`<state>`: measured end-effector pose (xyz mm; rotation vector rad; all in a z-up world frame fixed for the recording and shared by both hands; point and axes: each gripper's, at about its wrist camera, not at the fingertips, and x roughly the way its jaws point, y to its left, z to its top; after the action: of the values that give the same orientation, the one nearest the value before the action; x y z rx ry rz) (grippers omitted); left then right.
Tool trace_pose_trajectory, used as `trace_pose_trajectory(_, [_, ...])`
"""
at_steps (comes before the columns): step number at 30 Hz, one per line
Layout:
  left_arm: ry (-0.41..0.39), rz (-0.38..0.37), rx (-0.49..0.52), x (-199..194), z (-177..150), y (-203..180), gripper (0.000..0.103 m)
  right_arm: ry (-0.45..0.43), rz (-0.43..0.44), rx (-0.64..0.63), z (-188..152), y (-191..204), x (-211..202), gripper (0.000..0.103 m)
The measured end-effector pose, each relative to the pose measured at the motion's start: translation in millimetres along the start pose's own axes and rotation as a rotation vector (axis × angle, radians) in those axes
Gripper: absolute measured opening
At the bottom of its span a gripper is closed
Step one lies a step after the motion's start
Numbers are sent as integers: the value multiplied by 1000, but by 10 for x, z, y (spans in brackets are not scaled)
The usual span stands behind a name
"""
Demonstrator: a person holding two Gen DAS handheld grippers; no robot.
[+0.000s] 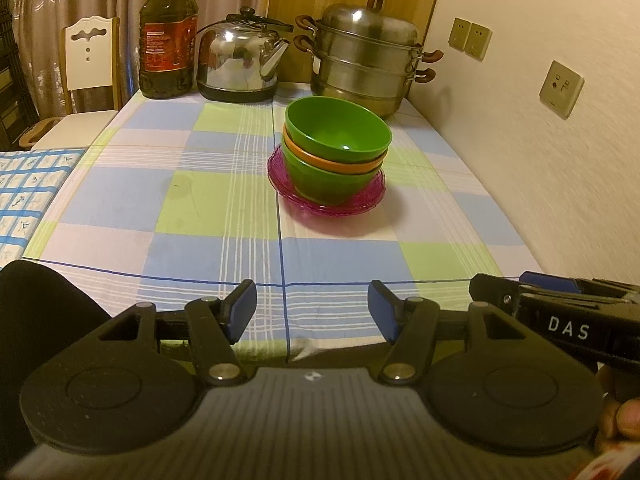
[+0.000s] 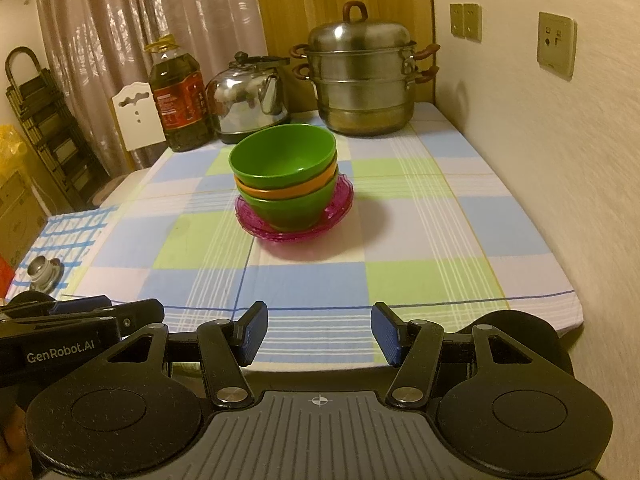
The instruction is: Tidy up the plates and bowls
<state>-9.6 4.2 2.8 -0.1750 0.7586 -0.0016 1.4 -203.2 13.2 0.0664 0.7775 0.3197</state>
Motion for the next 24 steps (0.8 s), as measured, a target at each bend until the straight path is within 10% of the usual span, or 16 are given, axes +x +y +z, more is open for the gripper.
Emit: trace_pose_trajectory(24, [1,0,4,9,-9,-16,59,2,-1,3,-3,-7,19,58])
